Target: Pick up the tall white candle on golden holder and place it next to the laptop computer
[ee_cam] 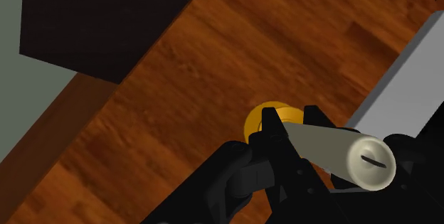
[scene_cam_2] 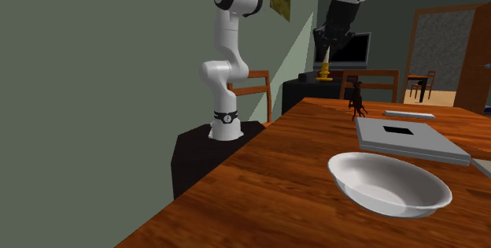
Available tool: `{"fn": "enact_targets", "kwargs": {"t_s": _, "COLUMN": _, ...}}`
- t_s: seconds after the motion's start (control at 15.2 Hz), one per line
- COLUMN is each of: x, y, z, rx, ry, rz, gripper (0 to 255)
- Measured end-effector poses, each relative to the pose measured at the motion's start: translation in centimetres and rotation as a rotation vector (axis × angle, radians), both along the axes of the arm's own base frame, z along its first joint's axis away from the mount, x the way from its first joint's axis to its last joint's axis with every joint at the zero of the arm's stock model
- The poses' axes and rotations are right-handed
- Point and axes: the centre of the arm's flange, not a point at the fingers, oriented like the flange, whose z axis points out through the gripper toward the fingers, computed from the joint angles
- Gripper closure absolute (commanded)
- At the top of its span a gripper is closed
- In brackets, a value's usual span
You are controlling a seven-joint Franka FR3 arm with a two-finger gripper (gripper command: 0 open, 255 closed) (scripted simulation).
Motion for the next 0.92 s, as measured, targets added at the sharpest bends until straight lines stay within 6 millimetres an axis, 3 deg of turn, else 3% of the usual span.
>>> {"fn": "enact_targets", "kwargs": {"t_s": 0.92, "x": -8.6, "y": 16.4, "z": -0.1, "rx": 0.000, "ry": 0.000, "rz": 0.000, "gripper": 255}}
